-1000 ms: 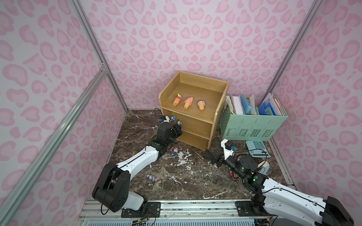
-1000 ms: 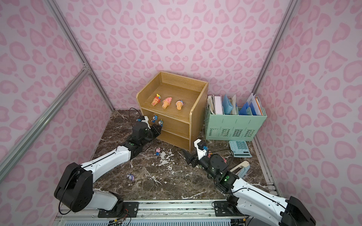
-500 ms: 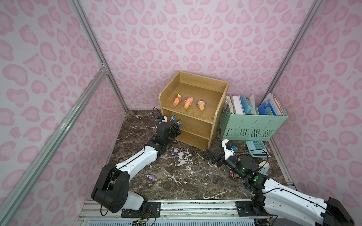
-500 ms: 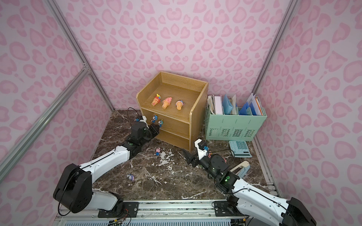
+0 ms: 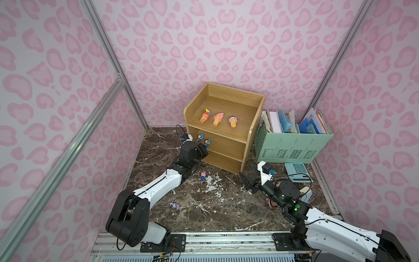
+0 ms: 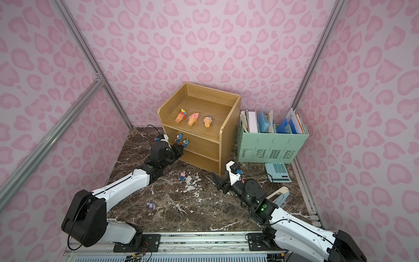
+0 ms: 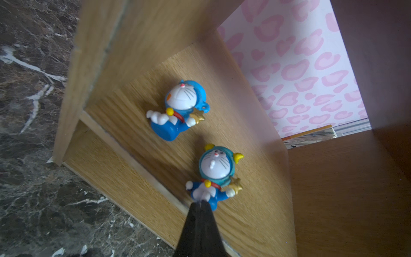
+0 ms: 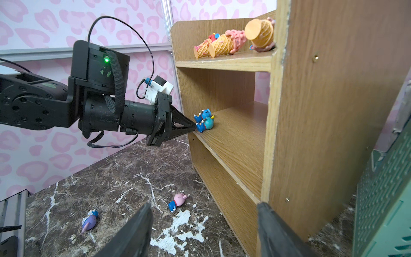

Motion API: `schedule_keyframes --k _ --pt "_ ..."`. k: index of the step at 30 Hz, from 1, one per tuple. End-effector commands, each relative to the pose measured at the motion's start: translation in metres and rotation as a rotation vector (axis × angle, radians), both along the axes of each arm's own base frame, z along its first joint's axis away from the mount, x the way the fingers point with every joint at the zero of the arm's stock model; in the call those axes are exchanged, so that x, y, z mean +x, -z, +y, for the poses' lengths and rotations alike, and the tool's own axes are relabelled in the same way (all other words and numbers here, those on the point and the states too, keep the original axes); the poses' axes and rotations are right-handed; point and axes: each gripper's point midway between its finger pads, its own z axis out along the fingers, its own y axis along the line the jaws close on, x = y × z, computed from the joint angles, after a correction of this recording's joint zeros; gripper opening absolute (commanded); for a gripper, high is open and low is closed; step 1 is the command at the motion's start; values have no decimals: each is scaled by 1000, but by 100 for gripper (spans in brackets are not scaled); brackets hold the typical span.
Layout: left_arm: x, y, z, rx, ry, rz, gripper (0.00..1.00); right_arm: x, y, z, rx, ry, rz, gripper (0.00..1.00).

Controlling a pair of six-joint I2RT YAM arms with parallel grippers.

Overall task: Organize plastic toys on shelves
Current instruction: Adjust the plastic toy on the shelf.

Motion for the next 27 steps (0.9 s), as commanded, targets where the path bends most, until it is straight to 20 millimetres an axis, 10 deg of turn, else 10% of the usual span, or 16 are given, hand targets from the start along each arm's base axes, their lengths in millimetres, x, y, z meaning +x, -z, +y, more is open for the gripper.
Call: schedule_keyframes --k 1,16,24,27 --pt "1 -1 1 11 8 -7 6 0 -4 -3 15 12 -8 76" --pt "-31 -25 13 36 63 -49 12 -10 -12 -3 29 -36 9 77" --pt "-105 -1 110 200 -87 76 68 -39 3 56 101 -323 191 77" --pt "-122 25 118 143 -85 121 78 -42 27 93 18 -314 279 77"
